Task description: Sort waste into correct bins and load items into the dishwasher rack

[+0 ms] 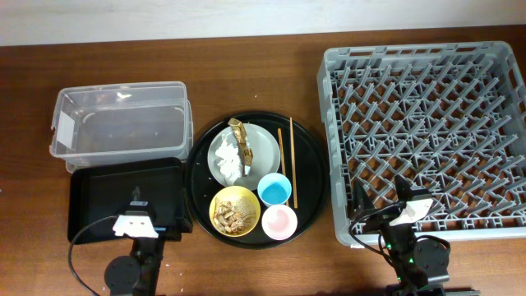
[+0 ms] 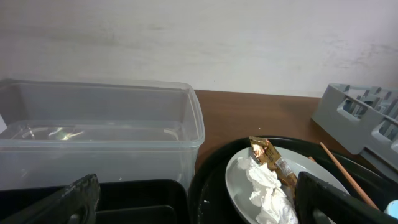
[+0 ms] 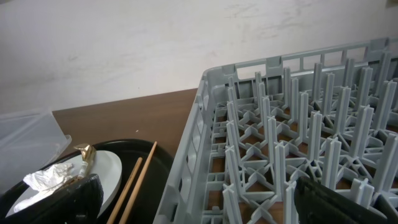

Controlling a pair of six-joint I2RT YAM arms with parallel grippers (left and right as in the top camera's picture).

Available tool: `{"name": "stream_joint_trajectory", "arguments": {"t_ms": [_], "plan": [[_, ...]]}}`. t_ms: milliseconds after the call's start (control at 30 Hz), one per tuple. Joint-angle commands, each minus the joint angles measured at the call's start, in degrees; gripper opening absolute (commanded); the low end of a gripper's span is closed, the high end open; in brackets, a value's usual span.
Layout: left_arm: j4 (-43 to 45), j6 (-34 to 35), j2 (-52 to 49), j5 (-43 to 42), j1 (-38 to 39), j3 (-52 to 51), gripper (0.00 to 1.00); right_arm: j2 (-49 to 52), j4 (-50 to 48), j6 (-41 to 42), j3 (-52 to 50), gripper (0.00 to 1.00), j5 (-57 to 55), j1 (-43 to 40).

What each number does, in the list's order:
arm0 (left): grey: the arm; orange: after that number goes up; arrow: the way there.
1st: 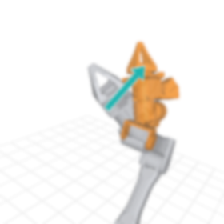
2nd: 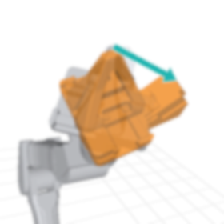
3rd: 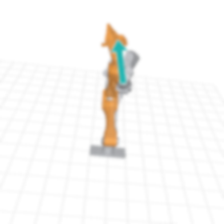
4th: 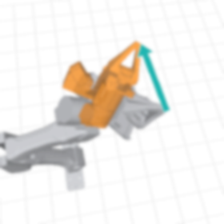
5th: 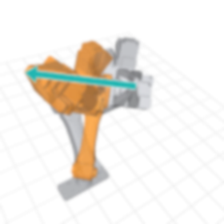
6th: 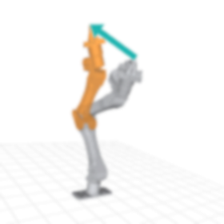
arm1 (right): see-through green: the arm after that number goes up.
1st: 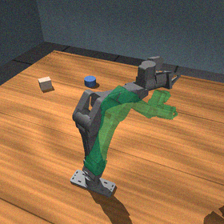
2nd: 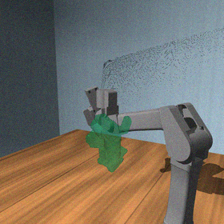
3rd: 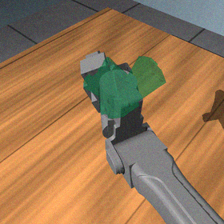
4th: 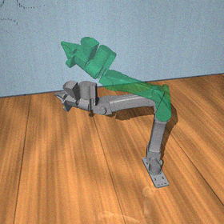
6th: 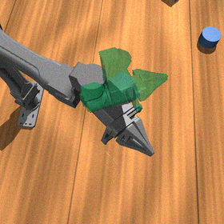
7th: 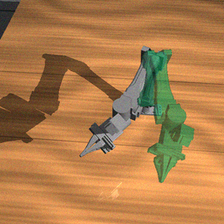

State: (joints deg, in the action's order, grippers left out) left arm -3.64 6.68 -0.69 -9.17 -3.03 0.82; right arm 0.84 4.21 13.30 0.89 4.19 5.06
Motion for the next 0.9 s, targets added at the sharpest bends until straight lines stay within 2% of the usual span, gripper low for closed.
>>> {"name": "stream_joint_trajectory", "arguments": {"t_ms": [0,533,633,867], "plan": [[-0.1,-0.5,0.3,-0.1,-0.4,-0.3,0.99,-0.6,-0.2,-0.1,-0.6,0.99,0.3,-0.3],[-0.1,-0.5,0.3,-0.1,-0.4,-0.3,0.99,-0.6,-0.2,-0.1,-0.6,0.99,0.3,-0.3],[0.6,-0.5,0.3,3.1,-0.4,-0.3,0.99,-0.6,-0.2,-0.1,-0.6,0.99,0.3,-0.3],[-0.3,-0.5,0.3,3.0,-0.4,-0.3,0.99,-0.6,-0.2,-0.1,-0.6,0.99,0.3,-0.3]]}}
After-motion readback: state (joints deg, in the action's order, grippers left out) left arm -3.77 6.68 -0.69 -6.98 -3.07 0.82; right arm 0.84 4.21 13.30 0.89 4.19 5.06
